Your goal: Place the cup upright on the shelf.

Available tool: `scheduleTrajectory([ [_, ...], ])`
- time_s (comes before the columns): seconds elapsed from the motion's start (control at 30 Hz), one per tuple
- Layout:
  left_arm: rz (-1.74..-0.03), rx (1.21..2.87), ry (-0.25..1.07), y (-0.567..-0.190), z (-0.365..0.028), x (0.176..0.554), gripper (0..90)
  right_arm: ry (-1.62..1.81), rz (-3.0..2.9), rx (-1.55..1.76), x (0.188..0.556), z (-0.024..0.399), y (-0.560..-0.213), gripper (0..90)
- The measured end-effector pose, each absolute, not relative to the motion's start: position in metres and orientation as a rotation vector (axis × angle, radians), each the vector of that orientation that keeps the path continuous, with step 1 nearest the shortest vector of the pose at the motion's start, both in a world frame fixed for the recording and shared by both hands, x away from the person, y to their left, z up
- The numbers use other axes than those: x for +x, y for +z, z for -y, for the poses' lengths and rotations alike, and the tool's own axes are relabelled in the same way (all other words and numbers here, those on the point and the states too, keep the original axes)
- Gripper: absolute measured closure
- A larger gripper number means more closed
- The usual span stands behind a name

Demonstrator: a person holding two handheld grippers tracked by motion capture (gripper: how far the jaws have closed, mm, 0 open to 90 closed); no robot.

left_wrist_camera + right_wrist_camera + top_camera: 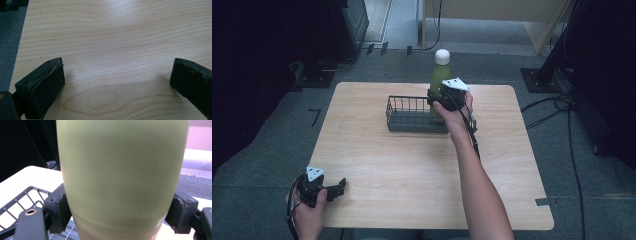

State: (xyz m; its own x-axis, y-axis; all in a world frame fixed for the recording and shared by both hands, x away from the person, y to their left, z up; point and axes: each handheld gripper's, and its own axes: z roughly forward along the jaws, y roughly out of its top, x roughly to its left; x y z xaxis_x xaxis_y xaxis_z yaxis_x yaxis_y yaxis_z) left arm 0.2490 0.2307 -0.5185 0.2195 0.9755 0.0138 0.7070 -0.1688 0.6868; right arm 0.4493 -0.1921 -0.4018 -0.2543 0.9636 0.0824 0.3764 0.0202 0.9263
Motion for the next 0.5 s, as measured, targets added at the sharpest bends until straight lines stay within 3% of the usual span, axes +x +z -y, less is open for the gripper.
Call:
scheduleTrajectory([
  [0.5, -1.547, 1.945, 0.631, -0.519, -0.231, 0.249, 0.1, 1.247, -1.688, 1.324, 0.432, 0.195, -0.410, 20.0],
])
